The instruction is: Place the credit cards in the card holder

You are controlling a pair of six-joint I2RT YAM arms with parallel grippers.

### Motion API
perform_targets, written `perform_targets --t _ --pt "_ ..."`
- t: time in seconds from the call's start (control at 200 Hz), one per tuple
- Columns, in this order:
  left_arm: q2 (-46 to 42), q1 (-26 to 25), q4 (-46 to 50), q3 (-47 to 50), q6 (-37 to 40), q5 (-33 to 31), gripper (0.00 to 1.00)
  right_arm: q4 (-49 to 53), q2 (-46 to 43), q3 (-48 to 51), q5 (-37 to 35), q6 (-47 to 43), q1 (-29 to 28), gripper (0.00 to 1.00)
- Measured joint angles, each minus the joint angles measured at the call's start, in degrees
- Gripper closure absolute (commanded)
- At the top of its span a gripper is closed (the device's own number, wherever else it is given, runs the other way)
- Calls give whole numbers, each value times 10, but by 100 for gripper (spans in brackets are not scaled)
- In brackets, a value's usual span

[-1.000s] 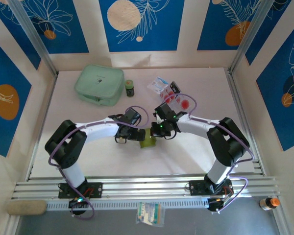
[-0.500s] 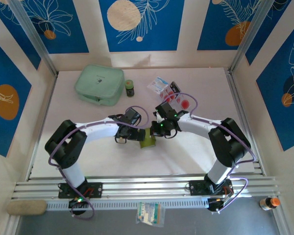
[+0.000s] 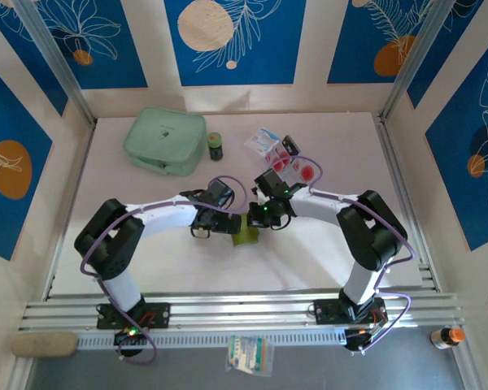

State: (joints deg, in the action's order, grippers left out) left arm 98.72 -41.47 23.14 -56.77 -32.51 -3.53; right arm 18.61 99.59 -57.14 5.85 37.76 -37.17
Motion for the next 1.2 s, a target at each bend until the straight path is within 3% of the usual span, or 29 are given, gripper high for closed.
perform_targets --t 0.645,1.005,1.2 --pt "0 0 0 0 0 0 0 -134 -33 95 -23 26 -19 100" --pt "0 0 0 0 0 0 0 -202 -28 131 84 73 37 100" --pt "0 0 0 0 0 0 0 -202 -33 133 103 77 49 100"
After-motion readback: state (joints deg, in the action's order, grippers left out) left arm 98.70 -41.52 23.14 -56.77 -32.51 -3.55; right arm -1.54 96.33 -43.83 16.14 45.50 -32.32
